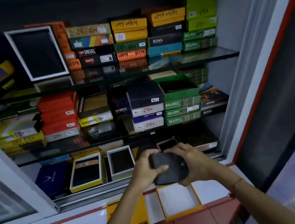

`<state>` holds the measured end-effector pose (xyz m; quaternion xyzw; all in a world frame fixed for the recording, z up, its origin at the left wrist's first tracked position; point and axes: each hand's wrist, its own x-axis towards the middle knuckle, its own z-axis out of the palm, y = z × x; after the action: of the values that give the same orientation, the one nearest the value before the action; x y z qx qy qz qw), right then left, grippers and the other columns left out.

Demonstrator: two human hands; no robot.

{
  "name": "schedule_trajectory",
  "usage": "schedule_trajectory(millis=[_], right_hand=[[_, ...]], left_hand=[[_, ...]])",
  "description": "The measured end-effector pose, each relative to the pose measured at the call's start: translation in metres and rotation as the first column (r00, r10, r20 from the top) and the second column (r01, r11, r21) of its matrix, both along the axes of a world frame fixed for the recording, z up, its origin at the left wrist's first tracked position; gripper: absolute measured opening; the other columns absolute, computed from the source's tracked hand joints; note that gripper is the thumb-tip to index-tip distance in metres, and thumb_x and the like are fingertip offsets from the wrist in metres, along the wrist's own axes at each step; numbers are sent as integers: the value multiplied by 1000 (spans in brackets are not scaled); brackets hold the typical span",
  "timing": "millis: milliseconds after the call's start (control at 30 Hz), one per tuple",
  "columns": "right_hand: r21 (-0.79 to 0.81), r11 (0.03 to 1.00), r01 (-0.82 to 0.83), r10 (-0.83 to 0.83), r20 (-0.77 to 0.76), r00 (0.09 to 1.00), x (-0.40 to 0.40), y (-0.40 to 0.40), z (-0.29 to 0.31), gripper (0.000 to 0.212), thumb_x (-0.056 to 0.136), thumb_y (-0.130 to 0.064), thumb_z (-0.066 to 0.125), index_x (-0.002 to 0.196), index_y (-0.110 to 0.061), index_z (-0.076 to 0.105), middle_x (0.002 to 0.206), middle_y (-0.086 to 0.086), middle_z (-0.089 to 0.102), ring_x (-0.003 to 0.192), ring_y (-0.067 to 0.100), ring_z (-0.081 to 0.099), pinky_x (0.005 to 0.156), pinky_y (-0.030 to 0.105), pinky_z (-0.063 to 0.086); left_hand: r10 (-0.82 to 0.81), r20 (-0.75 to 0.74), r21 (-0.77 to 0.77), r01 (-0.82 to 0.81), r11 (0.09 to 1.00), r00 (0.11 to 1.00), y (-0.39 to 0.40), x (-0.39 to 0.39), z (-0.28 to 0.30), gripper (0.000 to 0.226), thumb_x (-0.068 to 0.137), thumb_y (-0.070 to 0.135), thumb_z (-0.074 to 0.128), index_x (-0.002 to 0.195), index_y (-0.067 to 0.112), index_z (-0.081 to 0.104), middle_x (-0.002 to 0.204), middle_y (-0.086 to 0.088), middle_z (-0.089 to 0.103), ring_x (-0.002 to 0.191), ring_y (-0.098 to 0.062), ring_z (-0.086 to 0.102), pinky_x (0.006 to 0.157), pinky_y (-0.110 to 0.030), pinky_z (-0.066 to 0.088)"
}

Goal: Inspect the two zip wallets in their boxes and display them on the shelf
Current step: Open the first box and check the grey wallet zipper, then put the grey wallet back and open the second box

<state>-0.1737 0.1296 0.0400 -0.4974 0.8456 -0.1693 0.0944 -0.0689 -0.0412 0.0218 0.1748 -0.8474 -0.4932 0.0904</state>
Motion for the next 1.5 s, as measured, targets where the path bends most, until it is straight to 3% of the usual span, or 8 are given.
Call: schedule_trajectory(millis=[133, 233, 400, 500, 800, 1167, 1367, 1500], right_hand=[[133, 991, -28, 21, 59, 998, -7, 7, -35, 96, 52, -38, 82, 139, -30, 43, 126, -4, 53, 113, 18, 44, 95, 30, 42], [216, 975, -48, 26, 106, 994, -5, 9, -59, 96, 50, -35, 84, 137, -31, 44, 127, -6, 55, 114, 17, 47, 94, 28, 42], [250, 965, -85, 51, 139, 989, -6, 9, -82, 93, 48, -32, 87, 133, -30, 50, 124, -6, 58, 113, 17, 52, 90, 24, 41], [270, 959, -91, 50, 156, 987, -6, 7, -86, 97, 49, -29, 89, 136, -29, 47, 129, -2, 51, 117, 17, 48, 96, 30, 45], [314, 949, -36, 3, 102, 995, -10, 2, -94, 93, 55, -32, 87, 138, -30, 45, 132, -1, 47, 123, 22, 39, 98, 32, 41], [408, 913, -23, 24, 3, 1000, -3, 1, -101, 92, 67, -34, 83, 146, -20, 38, 145, 3, 39, 135, 25, 30, 111, 32, 32], [358, 934, 15, -15, -2, 1000, 13, -13, -102, 69, 72, -25, 80, 135, -19, 53, 137, 2, 48, 124, 22, 45, 102, 28, 43], [271, 959, 79, -82, 0, 997, 24, -34, -86, 37, 81, -28, 71, 116, -16, 67, 123, 3, 61, 111, 21, 58, 92, 28, 49]], left_hand=[[-154, 231, 10, 156, 988, 961, 2, 7, -35, 89, 53, 35, 90, 130, 17, 48, 128, -1, 53, 120, -20, 54, 98, -41, 50], [-196, 345, -143, 258, 956, 918, 10, 11, -56, 102, 46, 42, 90, 134, 19, 44, 133, 2, 48, 125, -18, 48, 104, -36, 45], [-219, 412, -300, 358, 884, 885, 18, 12, -72, 101, 44, 47, 89, 130, 18, 47, 132, 3, 47, 124, -16, 45, 101, -29, 39], [-193, 444, -314, 354, 881, 875, 20, 10, -77, 96, 41, 48, 89, 124, 17, 51, 126, 1, 51, 120, -18, 46, 98, -31, 43], [-203, 416, -320, 352, 880, 886, 18, 12, -80, 96, 57, 41, 83, 140, 16, 42, 138, 0, 40, 130, -19, 37, 105, -29, 37], [-142, 418, -428, 333, 840, 897, 20, 24, -82, 83, 73, 33, 76, 145, 13, 38, 149, 0, 36, 139, -18, 30, 113, -28, 27], [-152, 434, -399, 341, 851, 888, 12, 41, -78, 80, 75, 24, 76, 145, 14, 38, 150, -2, 38, 138, -19, 36, 112, -26, 31], [-43, 327, -407, 181, 895, 944, 0, 54, -73, 58, 83, 21, 68, 137, 18, 48, 141, 2, 48, 130, -15, 44, 107, -23, 36]])
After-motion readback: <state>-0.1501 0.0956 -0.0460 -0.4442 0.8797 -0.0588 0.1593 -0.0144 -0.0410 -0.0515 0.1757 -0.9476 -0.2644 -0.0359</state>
